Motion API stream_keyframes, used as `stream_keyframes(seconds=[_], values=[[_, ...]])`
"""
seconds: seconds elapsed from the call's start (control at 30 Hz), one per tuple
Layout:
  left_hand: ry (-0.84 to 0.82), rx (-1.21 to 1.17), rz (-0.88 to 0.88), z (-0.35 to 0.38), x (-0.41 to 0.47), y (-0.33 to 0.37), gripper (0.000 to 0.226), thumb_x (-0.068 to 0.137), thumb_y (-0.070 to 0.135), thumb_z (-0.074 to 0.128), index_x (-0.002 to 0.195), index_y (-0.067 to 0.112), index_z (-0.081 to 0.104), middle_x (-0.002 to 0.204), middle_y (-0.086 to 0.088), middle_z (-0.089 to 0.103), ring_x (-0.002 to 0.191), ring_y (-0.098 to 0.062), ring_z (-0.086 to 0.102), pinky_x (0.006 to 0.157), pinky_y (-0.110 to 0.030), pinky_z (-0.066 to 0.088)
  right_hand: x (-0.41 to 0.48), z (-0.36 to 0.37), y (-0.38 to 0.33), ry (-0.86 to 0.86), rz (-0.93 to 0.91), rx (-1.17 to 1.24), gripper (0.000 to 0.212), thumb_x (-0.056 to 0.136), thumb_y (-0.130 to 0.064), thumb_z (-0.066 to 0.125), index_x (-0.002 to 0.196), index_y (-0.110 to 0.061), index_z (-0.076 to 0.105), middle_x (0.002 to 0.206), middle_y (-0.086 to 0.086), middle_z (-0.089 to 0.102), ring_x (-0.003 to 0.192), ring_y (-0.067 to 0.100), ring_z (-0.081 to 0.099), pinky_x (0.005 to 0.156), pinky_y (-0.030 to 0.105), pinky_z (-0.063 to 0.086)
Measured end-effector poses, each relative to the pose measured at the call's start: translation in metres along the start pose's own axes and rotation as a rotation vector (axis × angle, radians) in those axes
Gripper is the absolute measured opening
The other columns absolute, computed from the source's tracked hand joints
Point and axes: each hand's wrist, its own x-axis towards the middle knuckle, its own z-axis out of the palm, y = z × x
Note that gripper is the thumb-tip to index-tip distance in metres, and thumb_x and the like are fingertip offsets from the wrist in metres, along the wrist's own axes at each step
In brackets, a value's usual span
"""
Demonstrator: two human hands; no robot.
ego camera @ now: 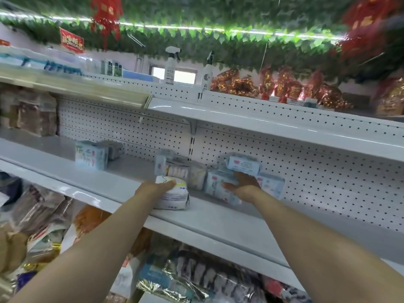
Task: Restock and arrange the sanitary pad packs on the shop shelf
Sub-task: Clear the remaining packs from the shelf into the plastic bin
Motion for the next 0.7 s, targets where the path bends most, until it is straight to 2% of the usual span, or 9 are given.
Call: stream_keyframes(seconds=[0.1, 0.23, 0.3, 0.37, 0.43, 0.5, 0.57, 0.63, 0.7], values=[[-0.044, -0.056, -0.021, -0.002, 0.004, -0.001, 0.087, 0.076, 0.06, 0.077, 0.137, 0.004, 0.052, 0.136, -0.016, 0.057, 0.121, -0.034, 0.056, 0.102, -0.04, 0.048, 0.016, 0.011, 0.008, 0.028, 0.03, -0.096, 0.084, 0.084, -0.063, 0.069, 0.149, -0.019, 0.041, 0.149, 0.008, 0.045, 0.138, 0.028, 0.042, 0.113, 0.036, 0.038], [-0.054, -0.119, -0.031, -0.002, 0.0, 0.001, 0.084, 0.079, 0.052, 0.079, 0.139, 0.001, 0.05, 0.139, -0.017, 0.055, 0.123, -0.034, 0.054, 0.088, -0.034, 0.044, 0.03, 0.017, 0.017, 0.049, 0.101, -0.208, 0.09, 0.064, -0.075, 0.076, 0.134, -0.021, 0.056, 0.133, 0.009, 0.045, 0.126, 0.029, 0.046, 0.104, 0.038, 0.047], [-0.049, -0.114, -0.039, -0.002, -0.003, 0.002, 0.087, 0.077, 0.052, 0.081, 0.14, 0.001, 0.048, 0.14, -0.017, 0.054, 0.124, -0.035, 0.054, 0.088, -0.035, 0.045, 0.023, 0.014, 0.018, 0.063, 0.132, -0.191, 0.089, 0.064, -0.073, 0.078, 0.135, -0.023, 0.054, 0.136, 0.01, 0.043, 0.13, 0.031, 0.043, 0.107, 0.039, 0.045], [-0.059, -0.122, -0.04, -0.003, -0.006, 0.002, 0.091, 0.072, 0.051, 0.085, 0.139, 0.002, 0.048, 0.138, -0.016, 0.055, 0.123, -0.035, 0.055, 0.095, -0.037, 0.048, 0.011, 0.01, 0.02, 0.07, 0.138, -0.143, 0.09, 0.067, -0.068, 0.08, 0.139, -0.023, 0.051, 0.142, 0.01, 0.046, 0.134, 0.03, 0.042, 0.11, 0.037, 0.042], [-0.05, -0.169, -0.044, -0.003, -0.012, 0.001, 0.091, 0.068, 0.047, 0.089, 0.138, 0.004, 0.05, 0.135, -0.015, 0.058, 0.12, -0.035, 0.057, 0.1, -0.044, 0.05, 0.002, 0.007, 0.026, 0.055, 0.133, -0.013, 0.084, 0.07, -0.055, 0.085, 0.139, -0.02, 0.052, 0.14, 0.006, 0.055, 0.13, 0.025, 0.051, 0.107, 0.032, 0.044], [-0.051, -0.221, -0.058, 0.0, -0.026, 0.0, 0.079, 0.07, 0.04, 0.09, 0.13, 0.004, 0.053, 0.127, -0.012, 0.062, 0.114, -0.032, 0.061, 0.092, -0.042, 0.054, -0.012, 0.002, 0.033, 0.038, 0.12, 0.116, 0.078, 0.071, -0.044, 0.089, 0.136, -0.018, 0.055, 0.135, 0.002, 0.062, 0.121, 0.023, 0.059, 0.104, 0.031, 0.047], [-0.064, -0.31, -0.075, 0.008, -0.046, -0.001, 0.049, 0.079, 0.024, 0.085, 0.112, 0.004, 0.056, 0.112, -0.006, 0.063, 0.104, -0.027, 0.063, 0.075, -0.031, 0.053, -0.031, -0.006, 0.038, 0.019, 0.103, 0.154, 0.077, 0.072, -0.041, 0.089, 0.137, -0.016, 0.054, 0.134, 0.0, 0.061, 0.12, 0.023, 0.059, 0.102, 0.033, 0.048], [-0.062, -0.38, -0.065, 0.014, -0.066, -0.005, 0.035, 0.081, 0.008, 0.082, 0.104, 0.003, 0.056, 0.104, -0.006, 0.062, 0.096, -0.022, 0.061, 0.072, -0.029, 0.051, -0.05, -0.014, 0.043, 0.007, 0.097, 0.198, 0.066, 0.074, -0.038, 0.089, 0.128, -0.017, 0.058, 0.128, 0.0, 0.062, 0.11, 0.021, 0.061, 0.093, 0.031, 0.051], [-0.053, -0.437, -0.058, 0.021, -0.079, -0.011, 0.053, 0.068, 0.004, 0.09, 0.112, -0.004, 0.061, 0.115, -0.012, 0.068, 0.101, -0.025, 0.066, 0.083, -0.037, 0.057, -0.068, -0.022, 0.051, -0.008, 0.117, 0.288, 0.053, 0.073, -0.037, 0.09, 0.111, -0.016, 0.061, 0.117, 0.0, 0.066, 0.092, 0.018, 0.064, 0.08, 0.03, 0.054]])
